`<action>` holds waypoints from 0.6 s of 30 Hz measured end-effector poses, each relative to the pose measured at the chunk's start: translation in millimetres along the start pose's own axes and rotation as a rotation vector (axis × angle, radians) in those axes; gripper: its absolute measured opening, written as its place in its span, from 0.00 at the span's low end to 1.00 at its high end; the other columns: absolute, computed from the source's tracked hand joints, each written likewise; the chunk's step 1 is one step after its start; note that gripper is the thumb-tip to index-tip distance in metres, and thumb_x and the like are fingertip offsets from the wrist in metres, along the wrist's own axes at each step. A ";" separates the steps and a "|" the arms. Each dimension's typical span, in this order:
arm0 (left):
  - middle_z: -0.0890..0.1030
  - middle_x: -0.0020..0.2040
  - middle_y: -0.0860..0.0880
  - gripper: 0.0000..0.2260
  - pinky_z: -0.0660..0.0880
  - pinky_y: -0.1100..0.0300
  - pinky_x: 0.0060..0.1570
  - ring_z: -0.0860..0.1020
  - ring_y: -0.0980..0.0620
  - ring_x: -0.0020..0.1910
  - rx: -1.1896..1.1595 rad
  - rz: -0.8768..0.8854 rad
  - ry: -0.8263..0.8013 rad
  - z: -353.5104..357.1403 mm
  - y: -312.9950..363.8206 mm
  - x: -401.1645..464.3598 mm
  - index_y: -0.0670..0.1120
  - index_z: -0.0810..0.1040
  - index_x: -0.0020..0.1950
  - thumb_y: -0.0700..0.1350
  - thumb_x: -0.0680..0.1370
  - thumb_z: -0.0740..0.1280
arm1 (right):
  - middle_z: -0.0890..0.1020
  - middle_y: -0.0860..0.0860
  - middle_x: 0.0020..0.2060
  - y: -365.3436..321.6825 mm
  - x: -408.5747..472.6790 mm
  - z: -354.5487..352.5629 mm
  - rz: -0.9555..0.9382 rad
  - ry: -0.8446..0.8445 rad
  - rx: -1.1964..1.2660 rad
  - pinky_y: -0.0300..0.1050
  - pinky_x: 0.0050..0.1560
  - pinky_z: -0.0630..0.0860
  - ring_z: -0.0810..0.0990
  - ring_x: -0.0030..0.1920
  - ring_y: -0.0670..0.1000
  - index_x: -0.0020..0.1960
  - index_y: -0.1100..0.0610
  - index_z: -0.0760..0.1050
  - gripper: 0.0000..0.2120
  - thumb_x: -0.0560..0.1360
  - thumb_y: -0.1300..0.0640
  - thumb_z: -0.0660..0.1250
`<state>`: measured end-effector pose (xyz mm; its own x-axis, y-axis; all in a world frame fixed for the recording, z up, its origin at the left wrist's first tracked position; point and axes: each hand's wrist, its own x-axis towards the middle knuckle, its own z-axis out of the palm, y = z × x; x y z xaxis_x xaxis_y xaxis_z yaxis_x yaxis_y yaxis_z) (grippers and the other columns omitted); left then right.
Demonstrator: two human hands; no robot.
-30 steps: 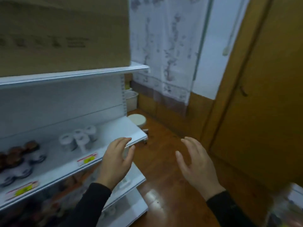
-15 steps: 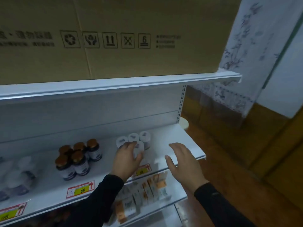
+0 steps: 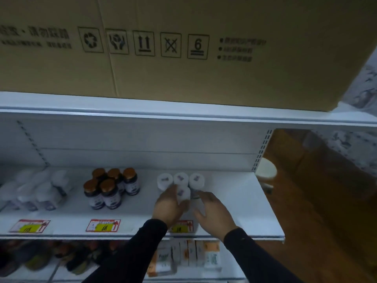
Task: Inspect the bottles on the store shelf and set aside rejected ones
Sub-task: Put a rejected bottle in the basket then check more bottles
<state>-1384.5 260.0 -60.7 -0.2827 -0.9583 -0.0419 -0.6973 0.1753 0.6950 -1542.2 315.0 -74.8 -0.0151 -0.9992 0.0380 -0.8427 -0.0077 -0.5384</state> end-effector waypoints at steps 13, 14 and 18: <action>0.83 0.51 0.46 0.17 0.81 0.55 0.49 0.82 0.47 0.50 -0.663 -0.067 0.100 -64.0 11.7 -9.1 0.45 0.76 0.58 0.53 0.74 0.72 | 0.80 0.40 0.52 -53.8 5.0 3.0 -0.022 0.109 0.595 0.27 0.49 0.75 0.77 0.52 0.33 0.66 0.45 0.69 0.25 0.72 0.50 0.75; 0.83 0.53 0.46 0.18 0.81 0.50 0.53 0.82 0.48 0.52 -0.697 -0.075 0.082 -68.8 8.8 -9.2 0.45 0.76 0.59 0.53 0.74 0.72 | 0.80 0.40 0.53 -57.7 4.6 4.2 -0.024 0.110 0.622 0.29 0.51 0.76 0.78 0.53 0.34 0.66 0.45 0.69 0.25 0.72 0.50 0.74; 0.81 0.58 0.44 0.17 0.80 0.48 0.56 0.82 0.47 0.54 -0.803 -0.095 0.010 -83.0 0.3 -10.2 0.44 0.74 0.64 0.49 0.78 0.69 | 0.80 0.39 0.53 -70.0 4.2 6.8 -0.040 0.101 0.657 0.32 0.53 0.77 0.79 0.52 0.35 0.63 0.40 0.70 0.19 0.75 0.52 0.71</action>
<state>-1327.1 251.1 -0.5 -0.2377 -0.9635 -0.1229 -0.0309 -0.1190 0.9924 -1479.7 311.1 -42.7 -0.0679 -0.9892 0.1300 -0.3413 -0.0994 -0.9347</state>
